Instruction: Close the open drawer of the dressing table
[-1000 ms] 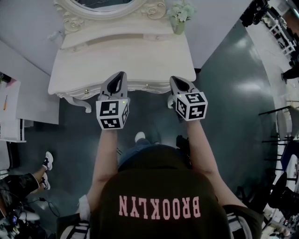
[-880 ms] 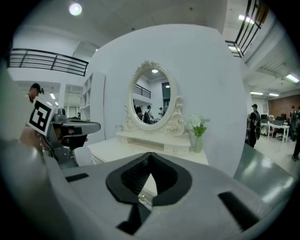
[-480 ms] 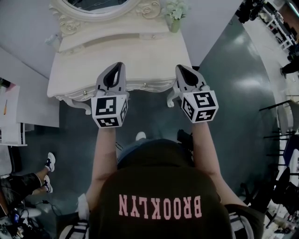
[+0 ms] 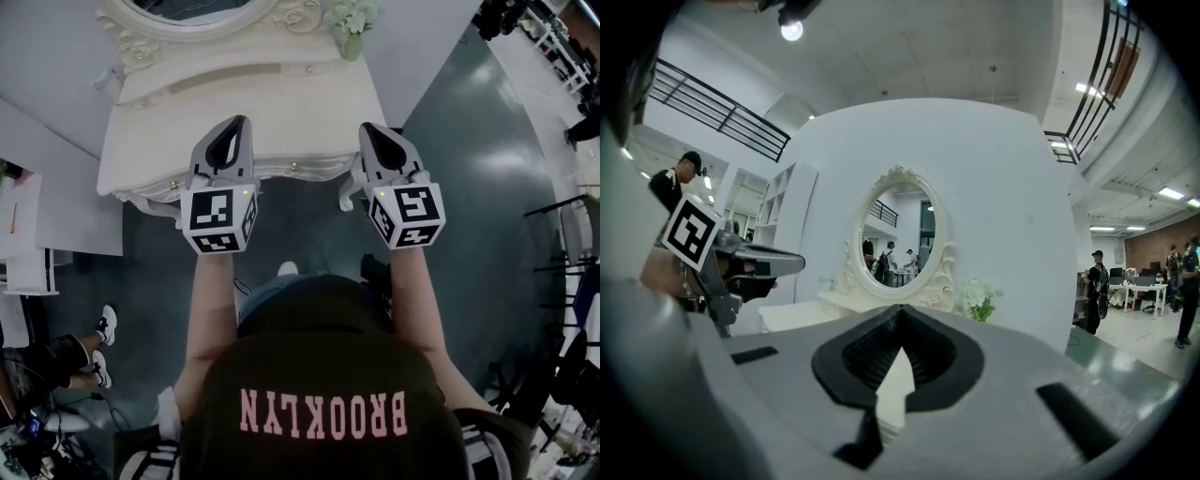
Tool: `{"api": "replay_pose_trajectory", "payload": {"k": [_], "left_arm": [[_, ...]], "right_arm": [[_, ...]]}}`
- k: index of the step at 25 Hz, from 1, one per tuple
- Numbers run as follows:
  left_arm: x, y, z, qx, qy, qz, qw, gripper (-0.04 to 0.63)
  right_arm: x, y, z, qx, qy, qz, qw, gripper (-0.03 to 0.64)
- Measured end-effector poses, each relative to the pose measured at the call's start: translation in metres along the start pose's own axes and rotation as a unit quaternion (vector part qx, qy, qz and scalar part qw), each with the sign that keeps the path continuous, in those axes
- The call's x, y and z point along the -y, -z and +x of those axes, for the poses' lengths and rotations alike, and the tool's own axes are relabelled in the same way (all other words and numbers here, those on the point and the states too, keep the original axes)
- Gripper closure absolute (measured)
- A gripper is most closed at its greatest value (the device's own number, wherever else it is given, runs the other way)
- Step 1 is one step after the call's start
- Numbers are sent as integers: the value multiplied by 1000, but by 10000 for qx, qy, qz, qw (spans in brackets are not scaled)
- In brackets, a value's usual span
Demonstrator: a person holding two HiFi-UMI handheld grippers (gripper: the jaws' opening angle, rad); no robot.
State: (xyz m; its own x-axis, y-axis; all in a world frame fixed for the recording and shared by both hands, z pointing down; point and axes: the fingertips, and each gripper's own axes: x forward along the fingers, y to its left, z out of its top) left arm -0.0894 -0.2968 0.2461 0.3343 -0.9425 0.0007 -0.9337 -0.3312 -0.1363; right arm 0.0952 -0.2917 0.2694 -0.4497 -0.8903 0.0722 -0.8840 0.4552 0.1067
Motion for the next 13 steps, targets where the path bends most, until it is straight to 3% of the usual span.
{"api": "replay_pose_trajectory", "payload": {"k": [13], "left_arm": [[-4, -2, -6, 23, 37, 56, 10000, 586]], "right_arm": [[-3, -18, -9, 320, 204, -146, 9992, 620]]}}
